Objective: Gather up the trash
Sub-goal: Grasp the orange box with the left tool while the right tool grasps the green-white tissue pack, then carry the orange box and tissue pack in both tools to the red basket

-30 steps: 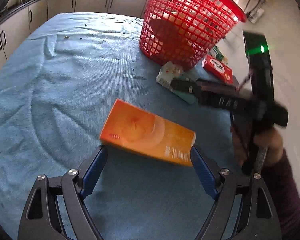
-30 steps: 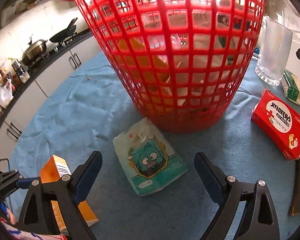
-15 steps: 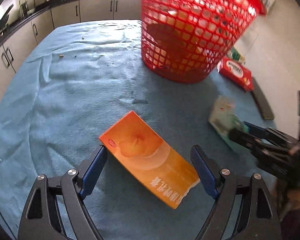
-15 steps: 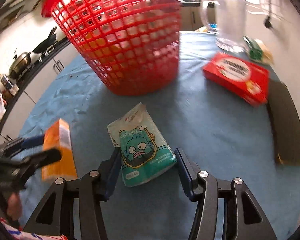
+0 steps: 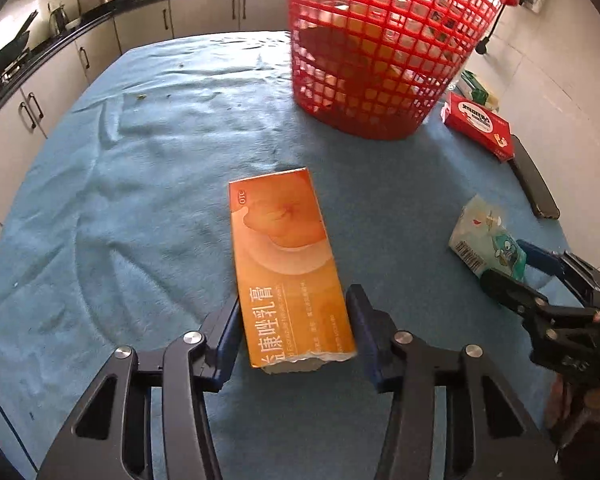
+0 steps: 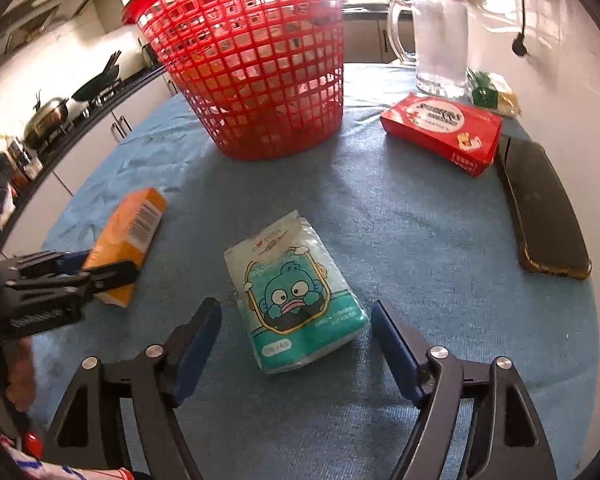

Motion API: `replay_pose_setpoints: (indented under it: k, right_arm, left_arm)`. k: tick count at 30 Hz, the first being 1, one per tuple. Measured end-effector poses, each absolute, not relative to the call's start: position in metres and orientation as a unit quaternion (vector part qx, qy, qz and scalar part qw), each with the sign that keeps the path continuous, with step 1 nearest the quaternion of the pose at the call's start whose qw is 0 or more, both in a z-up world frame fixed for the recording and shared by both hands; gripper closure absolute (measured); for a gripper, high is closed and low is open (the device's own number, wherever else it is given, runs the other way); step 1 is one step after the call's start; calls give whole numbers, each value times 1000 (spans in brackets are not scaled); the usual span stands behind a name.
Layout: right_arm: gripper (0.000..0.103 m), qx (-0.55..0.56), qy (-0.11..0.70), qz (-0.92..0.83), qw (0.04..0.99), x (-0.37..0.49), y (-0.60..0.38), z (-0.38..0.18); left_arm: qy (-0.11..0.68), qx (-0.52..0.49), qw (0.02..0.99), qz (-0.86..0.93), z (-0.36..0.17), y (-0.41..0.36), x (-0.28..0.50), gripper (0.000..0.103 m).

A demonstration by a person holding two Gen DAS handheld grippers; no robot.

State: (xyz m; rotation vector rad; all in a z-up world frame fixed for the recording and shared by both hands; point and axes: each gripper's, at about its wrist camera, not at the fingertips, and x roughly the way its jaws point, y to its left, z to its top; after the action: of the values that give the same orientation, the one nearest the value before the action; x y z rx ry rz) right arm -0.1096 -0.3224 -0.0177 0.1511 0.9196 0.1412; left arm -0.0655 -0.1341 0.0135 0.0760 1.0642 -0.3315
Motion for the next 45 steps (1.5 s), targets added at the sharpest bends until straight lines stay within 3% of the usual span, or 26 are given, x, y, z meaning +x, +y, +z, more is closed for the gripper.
replay_pose_setpoints:
  k: [6,8,9,10,14,16,19,22,31,45]
  right_arm:
    - [19,34,436,55,897,-103,-312,-21]
    - [24,24,438,50,897,-102,-310,-22]
    - [34,14,438,42,898,-104,-309,-21]
    - [37,7,439,39,898,-104,-307,-20]
    - [43,21,440,44,897,-110,-307,-17]
    - [47,27,438,44,898,-115,-306,-15]
    - [54,30,434,48,899,-122,-304,-11]
    - [60,35,431,58,900,-130,-300,-7]
    - [62,65,419,77,902,-152,-292,1]
    - [62,113,375,98,915,-182,-286,28]
  left_arm:
    - [503,32,849,-157,15,-114,-77,57]
    - [502,30,850,-157,15,-109,-80,57]
    - [502,28,851,-155,14,-107,-81,57]
    - [503,28,850,-154,13,-107,-81,55]
    - [499,36,852,-151,9,-107,-85,43]
    - [493,45,857,-145,8,-108,-88,43]
    - [479,61,866,-129,8,-108,-93,58]
    - [482,24,864,-142,12,-98,-93,59]
    - [443,-13,887,-128,46,-70,-117,59]
    - [381,31,920,-89,75,-62,-145,58]
